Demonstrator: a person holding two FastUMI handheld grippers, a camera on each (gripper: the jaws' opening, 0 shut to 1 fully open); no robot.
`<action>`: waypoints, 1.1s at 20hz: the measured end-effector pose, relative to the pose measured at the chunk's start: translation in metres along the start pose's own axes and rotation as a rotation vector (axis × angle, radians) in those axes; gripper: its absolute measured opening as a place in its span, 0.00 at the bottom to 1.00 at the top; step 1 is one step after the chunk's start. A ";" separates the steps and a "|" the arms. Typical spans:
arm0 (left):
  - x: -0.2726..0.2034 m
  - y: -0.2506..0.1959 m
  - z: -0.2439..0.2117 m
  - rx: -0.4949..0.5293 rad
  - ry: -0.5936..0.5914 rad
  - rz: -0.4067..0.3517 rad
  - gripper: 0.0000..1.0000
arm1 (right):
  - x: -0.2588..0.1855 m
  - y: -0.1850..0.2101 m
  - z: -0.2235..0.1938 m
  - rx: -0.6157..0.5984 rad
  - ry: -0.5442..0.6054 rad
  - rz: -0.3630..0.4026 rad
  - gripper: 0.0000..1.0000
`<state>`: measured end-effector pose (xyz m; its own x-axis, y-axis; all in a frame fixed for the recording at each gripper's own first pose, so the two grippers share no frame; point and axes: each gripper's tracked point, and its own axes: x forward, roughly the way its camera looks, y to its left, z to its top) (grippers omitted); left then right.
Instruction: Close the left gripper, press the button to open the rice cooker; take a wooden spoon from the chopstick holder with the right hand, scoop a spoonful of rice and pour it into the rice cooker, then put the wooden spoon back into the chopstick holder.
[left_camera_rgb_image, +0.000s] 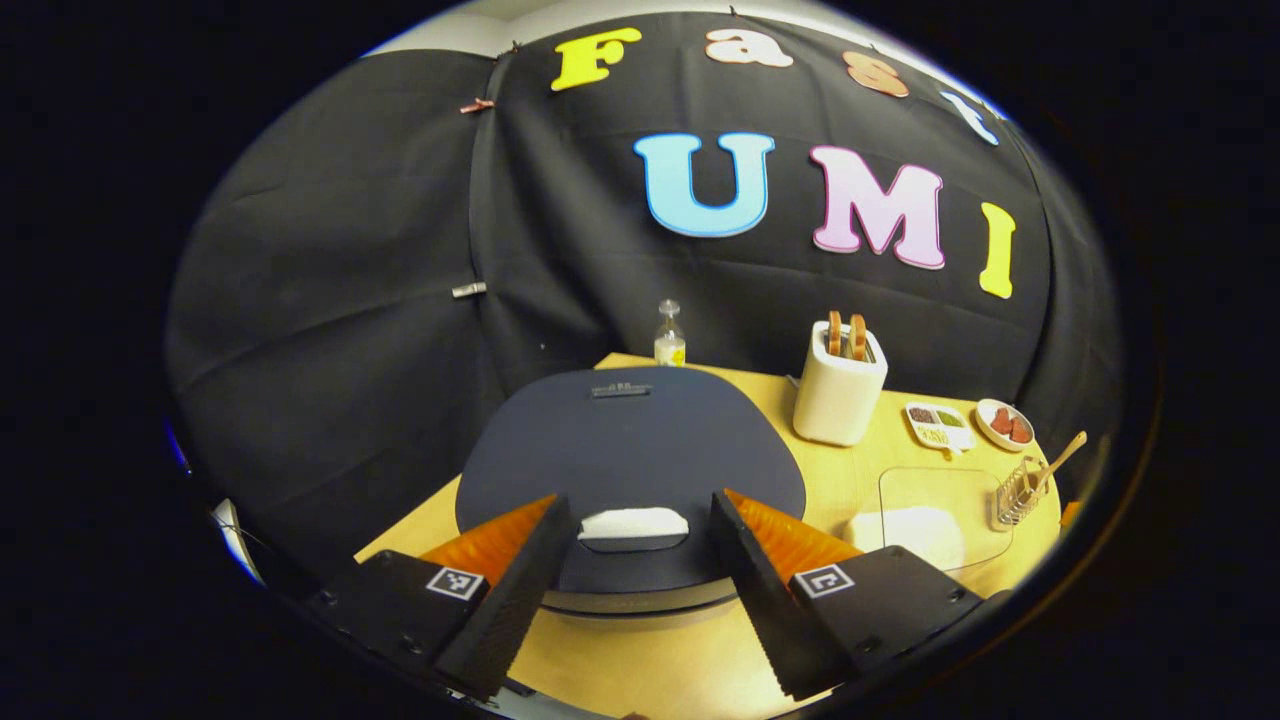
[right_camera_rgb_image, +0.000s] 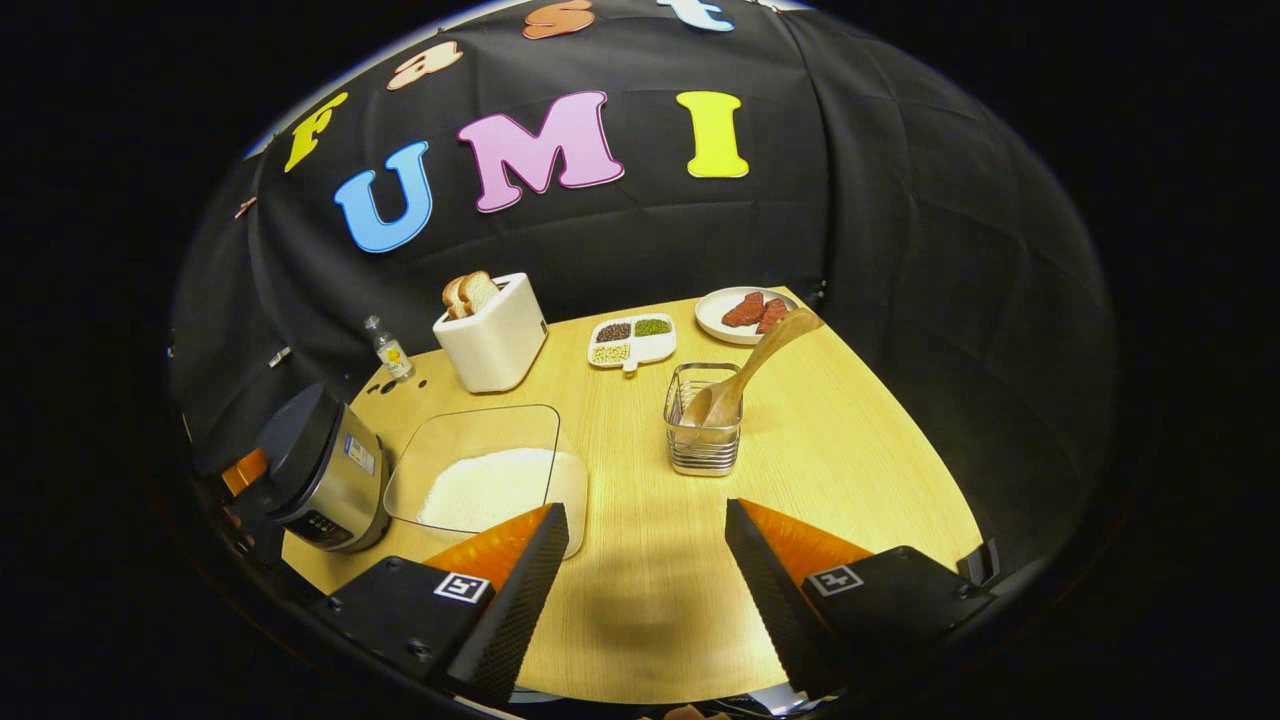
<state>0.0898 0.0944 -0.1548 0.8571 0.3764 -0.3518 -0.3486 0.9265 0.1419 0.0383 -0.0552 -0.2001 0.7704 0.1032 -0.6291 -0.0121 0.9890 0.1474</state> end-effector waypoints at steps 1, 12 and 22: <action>-0.001 0.001 0.002 0.003 -0.017 0.008 0.98 | 0.001 -0.003 0.000 -0.004 -0.003 -0.005 0.99; 0.003 -0.008 -0.003 -0.012 -0.019 -0.020 0.98 | 0.010 -0.017 0.011 0.012 -0.013 0.053 0.99; -0.094 -0.066 0.097 -0.075 -0.281 -0.040 0.96 | -0.030 0.008 0.147 -0.030 -0.381 0.161 0.99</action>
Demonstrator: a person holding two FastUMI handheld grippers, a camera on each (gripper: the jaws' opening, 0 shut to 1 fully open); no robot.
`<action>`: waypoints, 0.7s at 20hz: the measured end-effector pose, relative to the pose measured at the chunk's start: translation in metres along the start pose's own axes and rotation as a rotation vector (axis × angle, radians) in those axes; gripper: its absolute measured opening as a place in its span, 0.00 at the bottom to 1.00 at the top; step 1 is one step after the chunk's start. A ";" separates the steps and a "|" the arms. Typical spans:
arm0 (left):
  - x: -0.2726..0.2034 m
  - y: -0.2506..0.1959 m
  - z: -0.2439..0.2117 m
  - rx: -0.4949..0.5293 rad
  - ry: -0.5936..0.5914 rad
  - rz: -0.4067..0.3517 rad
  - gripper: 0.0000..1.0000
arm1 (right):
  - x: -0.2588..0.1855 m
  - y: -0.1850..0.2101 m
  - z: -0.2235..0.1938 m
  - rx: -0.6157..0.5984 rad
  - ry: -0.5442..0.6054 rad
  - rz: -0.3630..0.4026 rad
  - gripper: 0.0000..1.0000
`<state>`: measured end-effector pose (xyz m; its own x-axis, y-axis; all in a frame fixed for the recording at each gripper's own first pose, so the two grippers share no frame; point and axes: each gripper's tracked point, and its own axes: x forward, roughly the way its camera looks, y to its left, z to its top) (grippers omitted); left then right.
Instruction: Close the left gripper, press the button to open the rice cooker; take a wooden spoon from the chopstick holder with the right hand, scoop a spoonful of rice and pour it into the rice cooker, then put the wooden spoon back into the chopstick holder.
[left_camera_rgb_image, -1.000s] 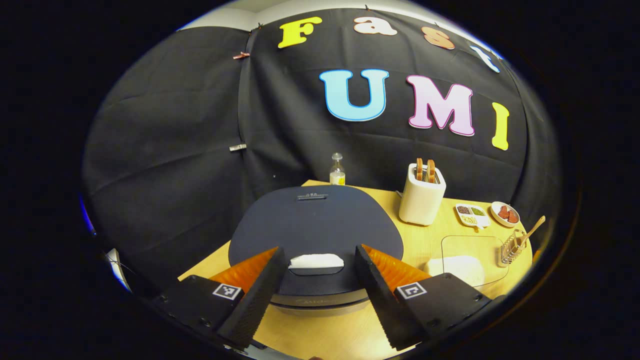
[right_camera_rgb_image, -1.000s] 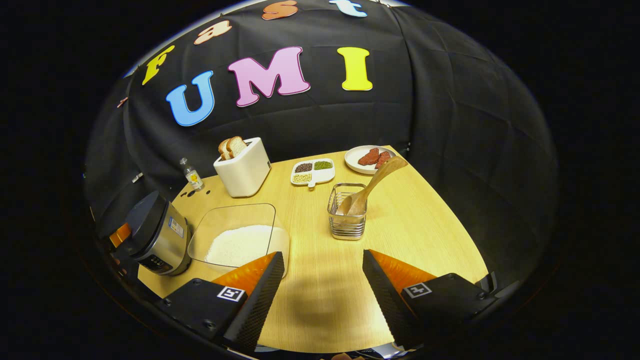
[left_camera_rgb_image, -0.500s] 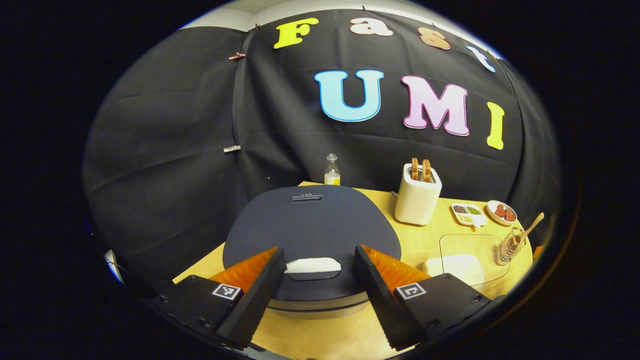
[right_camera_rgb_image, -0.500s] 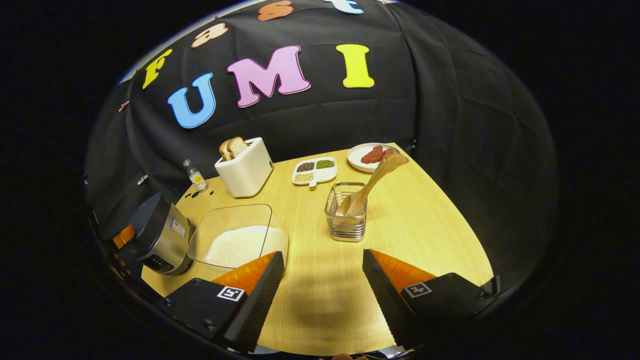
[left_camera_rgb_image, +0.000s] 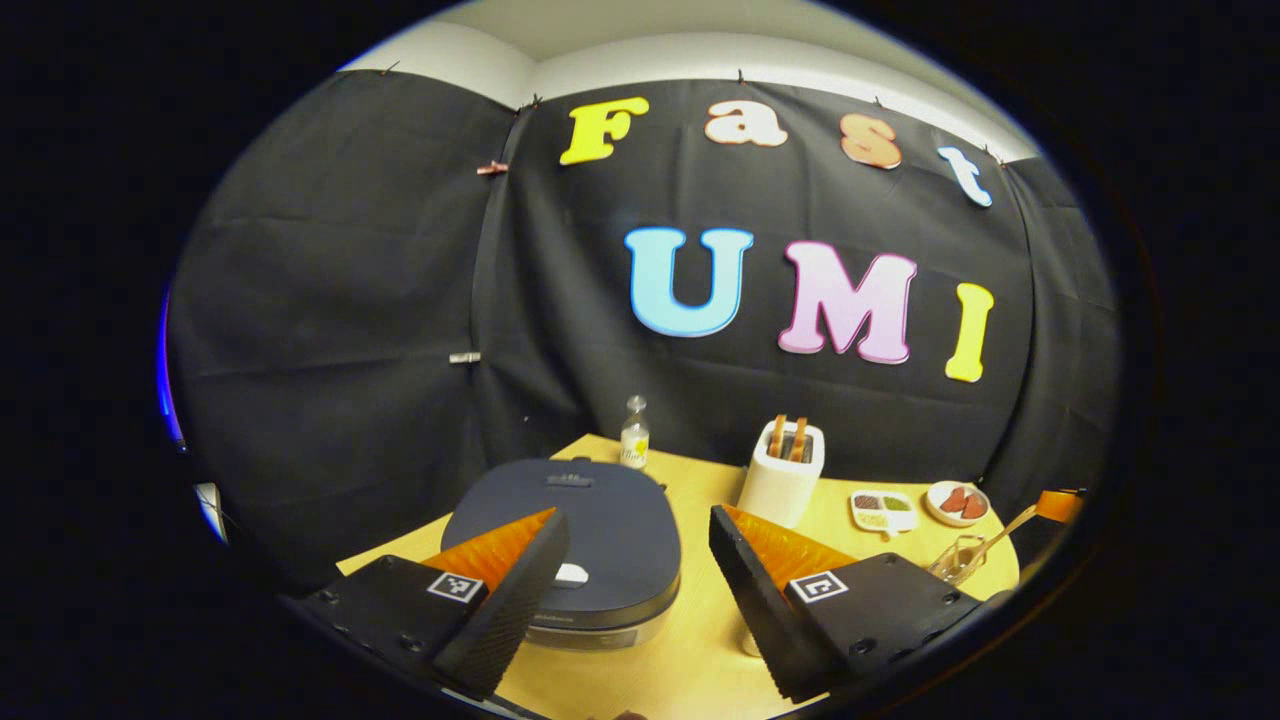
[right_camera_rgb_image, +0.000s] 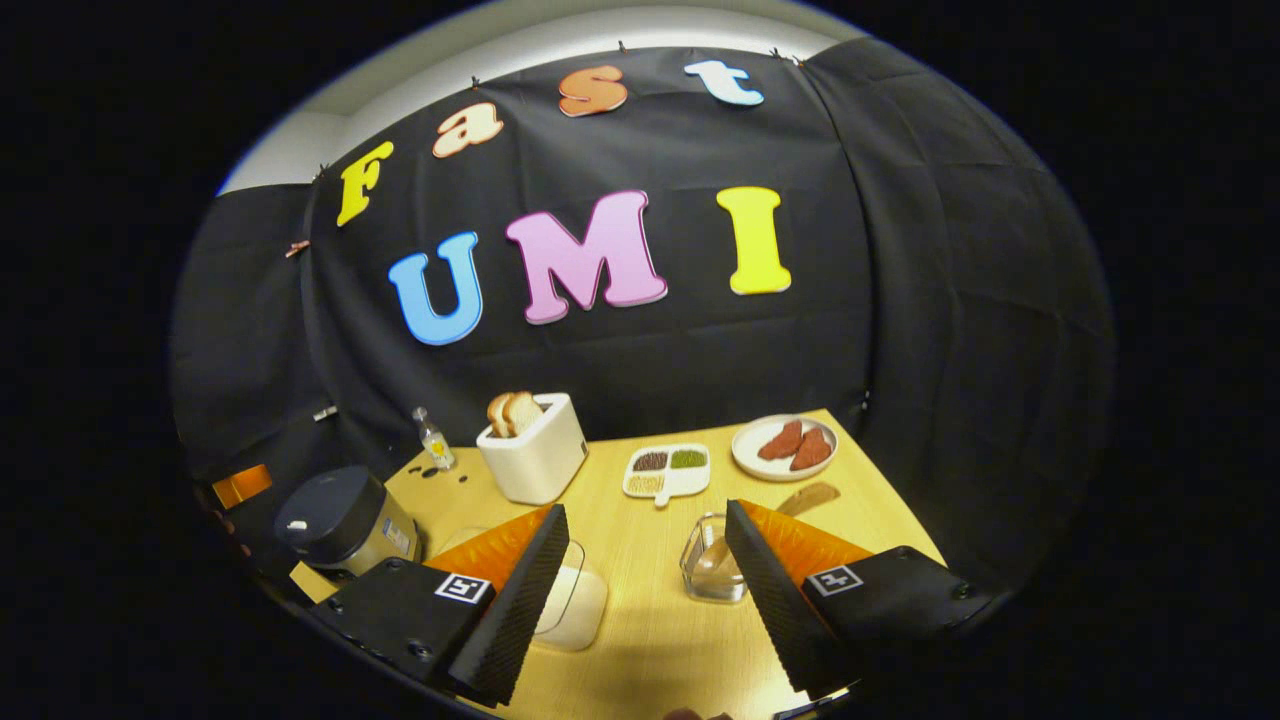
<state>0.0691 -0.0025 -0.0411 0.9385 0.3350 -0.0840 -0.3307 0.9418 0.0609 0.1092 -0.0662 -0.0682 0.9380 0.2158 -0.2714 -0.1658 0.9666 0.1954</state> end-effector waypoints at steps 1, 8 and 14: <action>-0.009 -0.005 0.013 0.007 -0.035 -0.014 0.95 | -0.006 0.002 0.017 -0.001 -0.048 -0.012 0.98; -0.075 -0.045 0.043 0.078 -0.155 -0.271 0.95 | -0.087 0.036 0.047 -0.078 -0.221 -0.102 0.98; -0.114 -0.050 0.022 0.057 -0.120 -0.403 0.92 | -0.143 0.052 0.002 -0.095 -0.161 -0.151 0.98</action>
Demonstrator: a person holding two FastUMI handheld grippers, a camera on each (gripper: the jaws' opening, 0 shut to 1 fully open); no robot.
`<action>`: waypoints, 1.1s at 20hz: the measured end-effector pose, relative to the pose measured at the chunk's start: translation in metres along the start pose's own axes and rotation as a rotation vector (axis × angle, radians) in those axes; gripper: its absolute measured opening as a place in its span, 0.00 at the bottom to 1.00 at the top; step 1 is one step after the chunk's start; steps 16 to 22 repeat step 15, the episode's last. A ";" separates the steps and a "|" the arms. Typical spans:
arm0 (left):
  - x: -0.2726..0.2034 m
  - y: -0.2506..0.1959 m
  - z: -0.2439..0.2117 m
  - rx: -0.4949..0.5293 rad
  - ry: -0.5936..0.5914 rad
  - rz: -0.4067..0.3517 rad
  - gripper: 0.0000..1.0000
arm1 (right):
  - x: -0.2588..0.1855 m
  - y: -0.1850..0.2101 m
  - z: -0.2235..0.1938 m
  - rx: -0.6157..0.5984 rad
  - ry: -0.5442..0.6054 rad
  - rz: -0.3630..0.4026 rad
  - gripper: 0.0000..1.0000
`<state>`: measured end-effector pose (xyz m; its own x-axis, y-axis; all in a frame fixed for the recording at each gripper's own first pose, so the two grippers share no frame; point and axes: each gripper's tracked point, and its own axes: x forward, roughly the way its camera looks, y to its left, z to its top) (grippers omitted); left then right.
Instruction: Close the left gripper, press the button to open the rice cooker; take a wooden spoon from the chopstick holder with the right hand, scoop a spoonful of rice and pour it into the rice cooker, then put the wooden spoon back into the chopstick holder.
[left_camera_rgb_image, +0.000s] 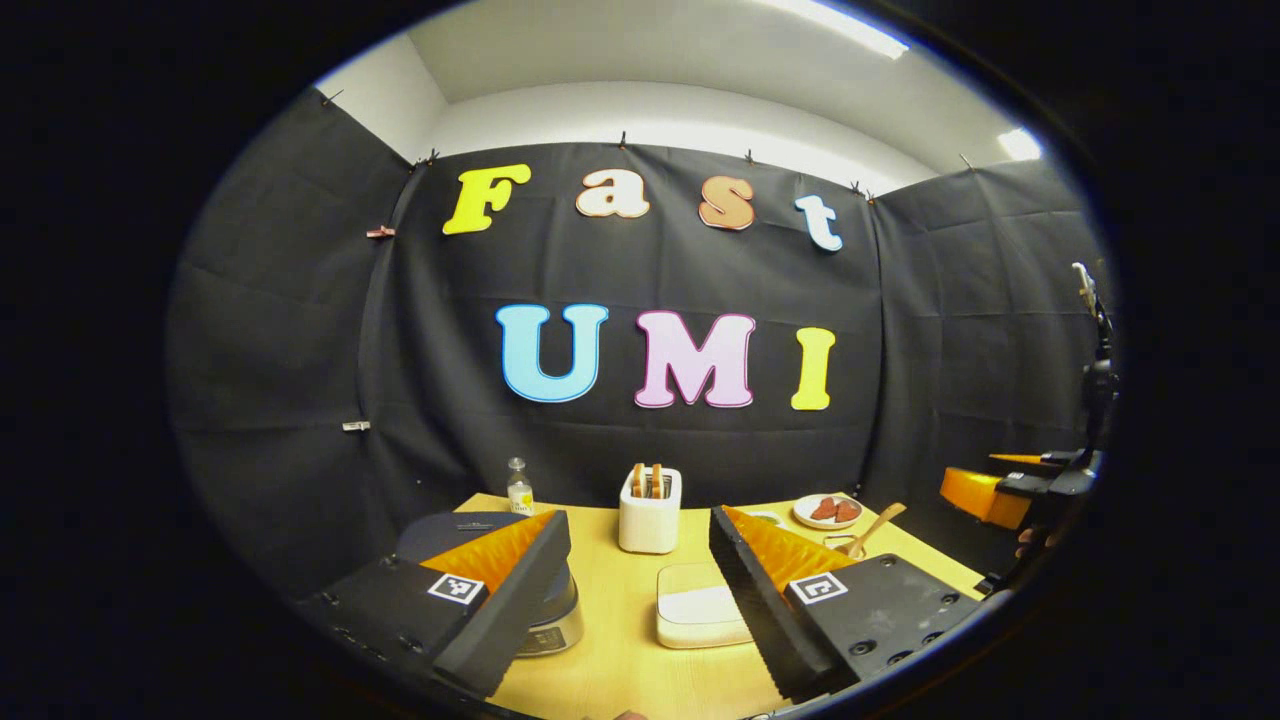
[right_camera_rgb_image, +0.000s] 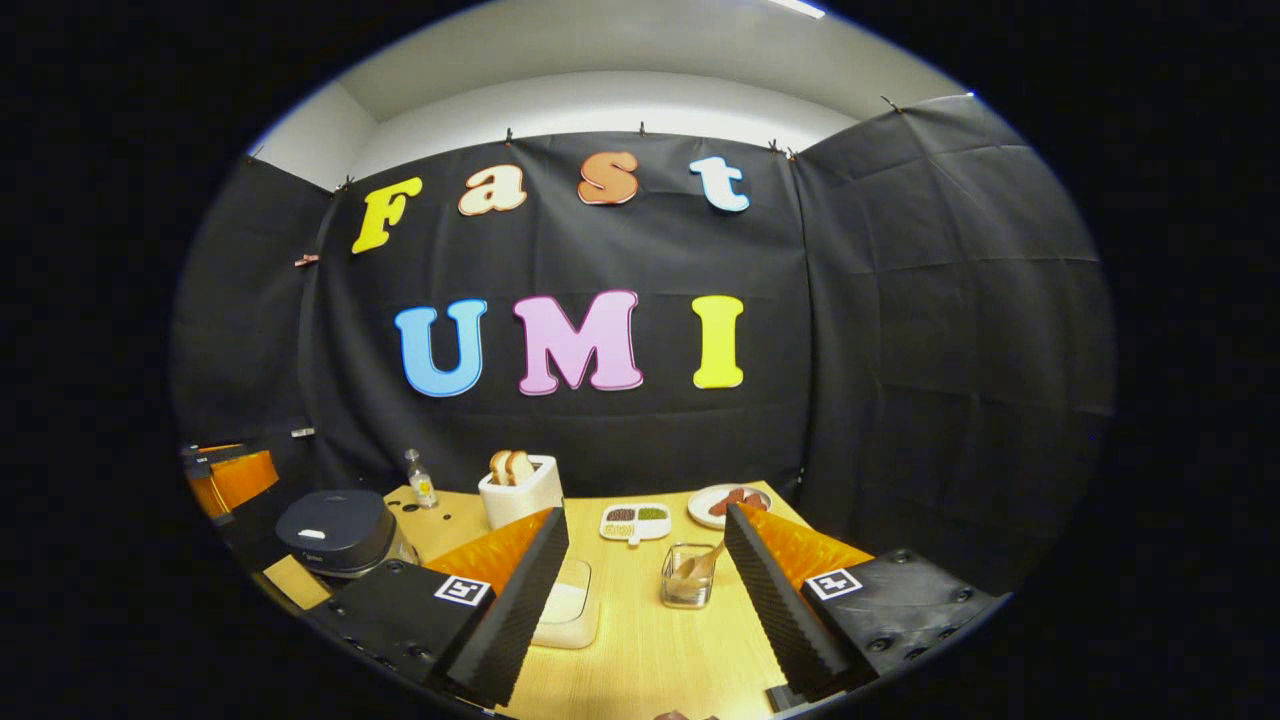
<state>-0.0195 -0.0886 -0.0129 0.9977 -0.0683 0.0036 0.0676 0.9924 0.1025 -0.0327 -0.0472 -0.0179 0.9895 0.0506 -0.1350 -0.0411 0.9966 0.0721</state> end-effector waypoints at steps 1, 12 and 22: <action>-0.003 0.001 -0.002 -0.008 0.005 -0.004 0.95 | -0.003 -0.001 0.001 0.000 -0.001 -0.008 0.98; -0.019 0.018 -0.009 -0.020 0.040 -0.065 0.95 | 0.006 0.014 0.018 0.013 -0.009 -0.031 0.98; -0.025 0.022 -0.014 -0.038 0.051 -0.058 0.95 | 0.005 0.020 0.015 0.018 0.001 -0.034 0.98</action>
